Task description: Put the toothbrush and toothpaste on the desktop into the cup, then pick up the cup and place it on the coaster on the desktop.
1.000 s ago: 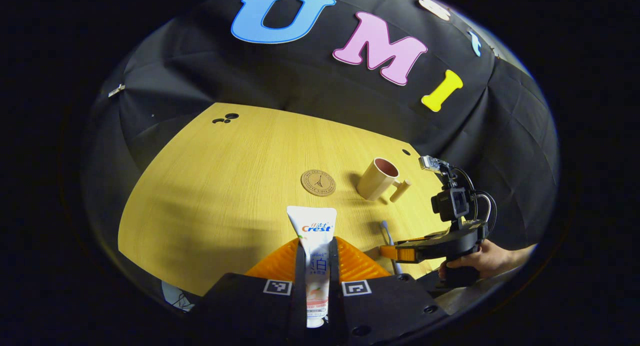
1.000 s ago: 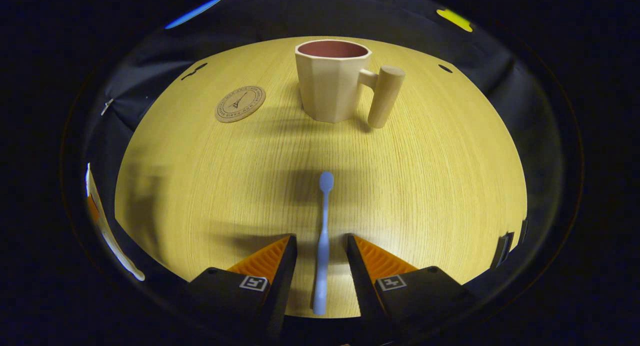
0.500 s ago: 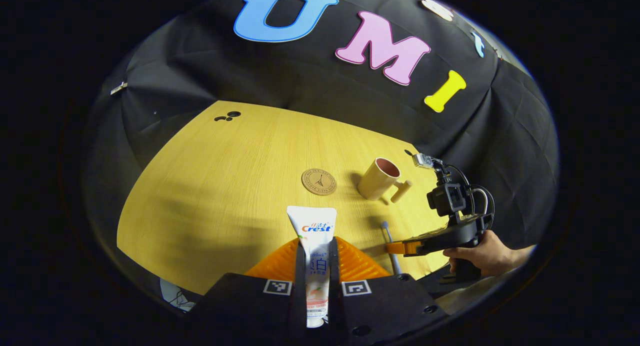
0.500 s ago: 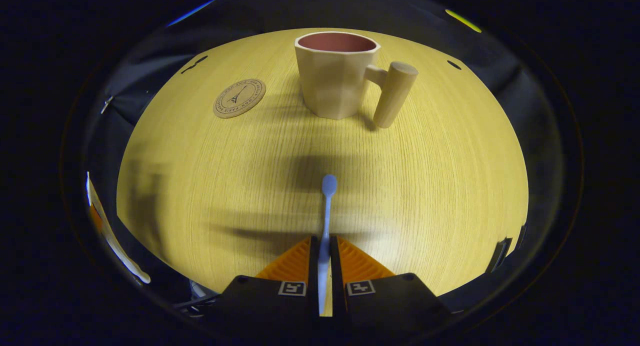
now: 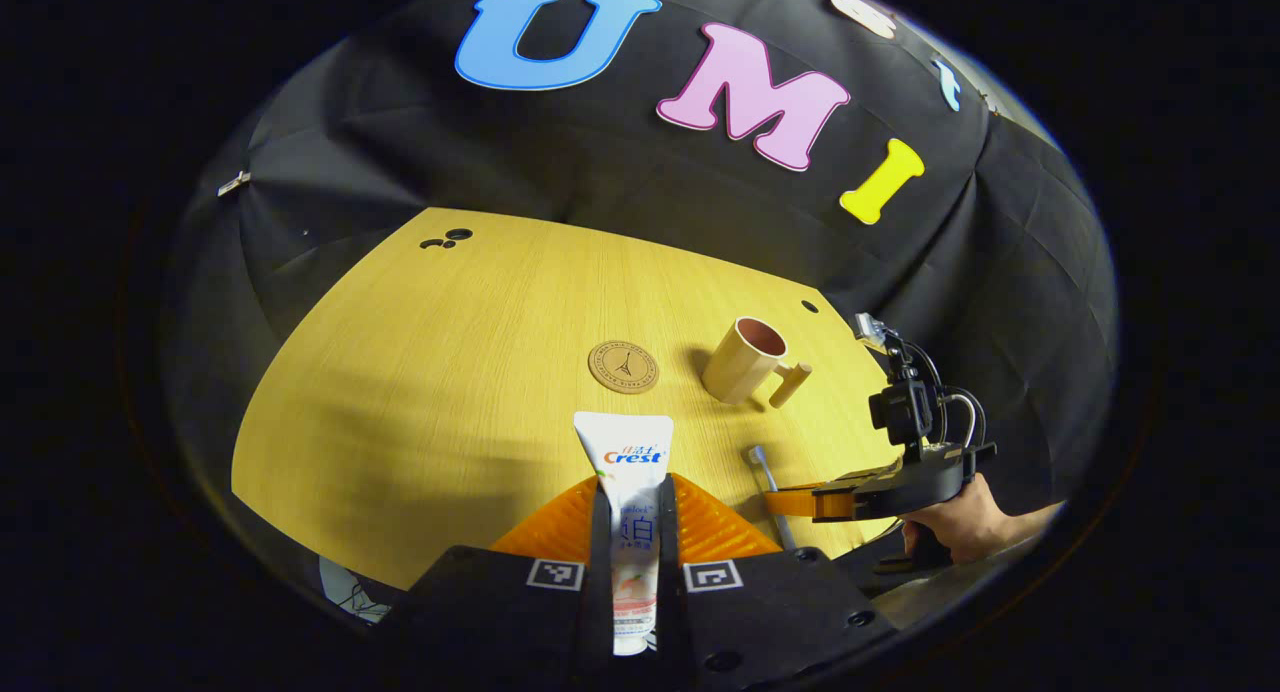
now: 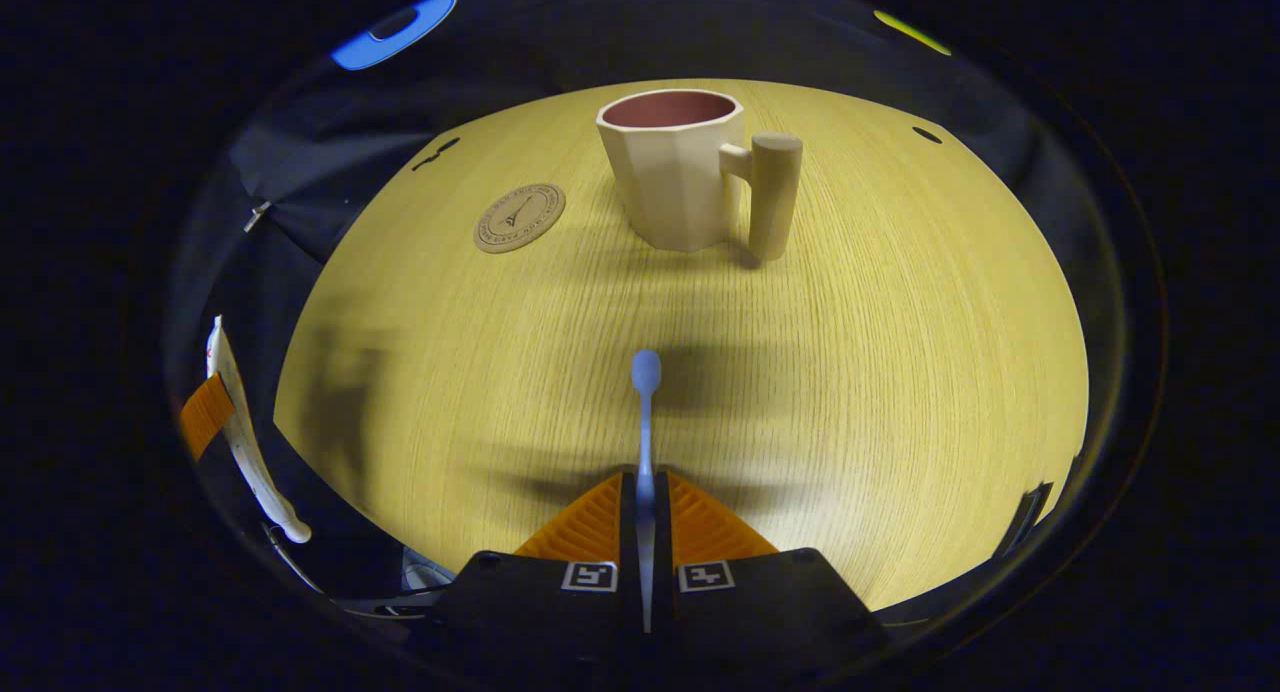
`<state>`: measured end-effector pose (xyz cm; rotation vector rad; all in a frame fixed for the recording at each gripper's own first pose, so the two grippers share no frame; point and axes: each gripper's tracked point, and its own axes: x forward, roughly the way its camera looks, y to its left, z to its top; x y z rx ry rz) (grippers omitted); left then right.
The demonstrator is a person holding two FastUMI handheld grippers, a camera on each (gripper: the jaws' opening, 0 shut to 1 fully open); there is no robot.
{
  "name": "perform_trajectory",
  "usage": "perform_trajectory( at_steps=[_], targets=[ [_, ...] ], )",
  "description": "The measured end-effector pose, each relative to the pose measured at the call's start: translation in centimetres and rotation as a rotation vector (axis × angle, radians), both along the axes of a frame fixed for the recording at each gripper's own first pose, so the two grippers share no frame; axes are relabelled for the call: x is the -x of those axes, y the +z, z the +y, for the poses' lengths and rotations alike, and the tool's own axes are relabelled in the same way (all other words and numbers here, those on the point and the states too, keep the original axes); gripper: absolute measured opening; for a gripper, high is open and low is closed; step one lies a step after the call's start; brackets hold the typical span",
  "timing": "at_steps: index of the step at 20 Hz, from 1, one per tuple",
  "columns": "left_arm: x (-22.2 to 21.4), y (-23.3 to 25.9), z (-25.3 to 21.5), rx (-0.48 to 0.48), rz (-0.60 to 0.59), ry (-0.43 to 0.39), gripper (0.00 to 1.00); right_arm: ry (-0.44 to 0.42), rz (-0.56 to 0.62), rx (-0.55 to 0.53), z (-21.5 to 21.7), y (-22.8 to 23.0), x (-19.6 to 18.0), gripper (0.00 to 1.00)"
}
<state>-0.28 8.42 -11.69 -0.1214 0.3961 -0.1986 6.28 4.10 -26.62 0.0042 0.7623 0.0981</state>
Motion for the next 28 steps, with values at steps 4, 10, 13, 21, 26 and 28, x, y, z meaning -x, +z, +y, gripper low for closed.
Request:
perform_trajectory(
  at_steps=[4, 10, 13, 21, 26, 28],
  targets=[
    [-0.1, 0.4, -1.0, -0.01, -0.004, -0.005, 0.22, 0.053, -0.102, -0.078, 0.8, 3.3, 0.6, 0.07],
    [-1.7, 2.3, -3.5, -0.018, -0.048, -0.025, 0.22, 0.073, -0.21, -0.196, 0.6, 8.8, 1.2, 0.07],
    [-2.9, 3.9, -5.5, -0.025, -0.08, -0.05, 0.22, 0.083, -0.262, -0.235, 0.2, 11.4, 1.3, 0.07],
    [-7.4, 8.6, -11.3, -0.017, -0.192, -0.131, 0.22, 0.128, -0.385, -0.255, -1.9, 16.5, 2.0, 0.07],
    [-10.6, 11.7, -14.6, -0.005, -0.279, -0.155, 0.22, 0.144, -0.402, -0.247, -3.7, 17.0, 2.3, 0.07],
    [-11.7, 12.9, -15.6, -0.005, -0.31, -0.157, 0.22, 0.141, -0.395, -0.246, -4.5, 16.9, 2.2, 0.07]
  ],
)
